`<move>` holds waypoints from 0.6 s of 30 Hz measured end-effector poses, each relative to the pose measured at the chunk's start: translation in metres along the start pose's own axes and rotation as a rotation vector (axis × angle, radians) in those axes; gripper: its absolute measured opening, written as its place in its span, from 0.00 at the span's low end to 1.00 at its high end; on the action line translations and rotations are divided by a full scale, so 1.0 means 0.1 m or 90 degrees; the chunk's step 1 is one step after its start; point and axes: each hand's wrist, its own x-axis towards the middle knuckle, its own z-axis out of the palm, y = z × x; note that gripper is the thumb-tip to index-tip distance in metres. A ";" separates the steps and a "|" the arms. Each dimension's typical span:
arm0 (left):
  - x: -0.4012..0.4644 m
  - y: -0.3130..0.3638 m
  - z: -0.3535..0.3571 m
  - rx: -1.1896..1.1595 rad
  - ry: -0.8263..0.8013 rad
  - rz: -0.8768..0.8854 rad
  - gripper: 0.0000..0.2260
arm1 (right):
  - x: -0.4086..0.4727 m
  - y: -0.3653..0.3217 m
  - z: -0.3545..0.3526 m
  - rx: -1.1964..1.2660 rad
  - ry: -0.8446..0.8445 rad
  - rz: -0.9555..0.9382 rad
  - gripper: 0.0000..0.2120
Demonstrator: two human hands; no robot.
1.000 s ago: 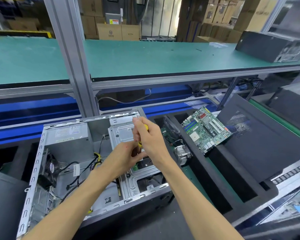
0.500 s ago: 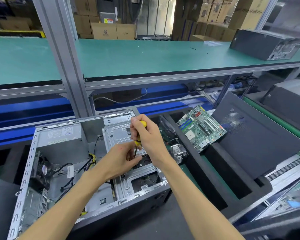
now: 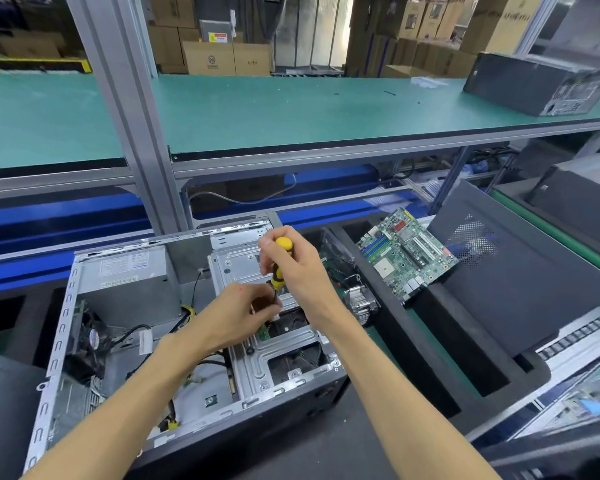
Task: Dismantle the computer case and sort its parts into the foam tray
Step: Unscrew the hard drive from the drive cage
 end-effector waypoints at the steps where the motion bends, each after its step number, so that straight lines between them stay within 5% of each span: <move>1: 0.01 0.00 -0.01 0.004 0.011 -0.009 0.08 | 0.01 -0.01 0.01 0.010 -0.002 -0.006 0.04; 4: 0.06 0.02 0.02 0.016 0.036 -0.031 0.15 | 0.01 0.00 0.03 0.029 -0.004 -0.017 0.03; 9: 0.05 0.00 -0.05 -0.051 -0.007 -0.010 0.04 | 0.03 0.03 0.01 0.022 -0.005 -0.009 0.05; 14: 0.07 0.01 -0.02 -0.005 0.054 -0.032 0.11 | 0.03 0.16 0.05 0.027 0.008 0.002 0.06; 18: 0.01 -0.04 -0.08 -0.061 0.017 -0.031 0.03 | 0.04 0.18 -0.02 0.066 0.049 -0.019 0.04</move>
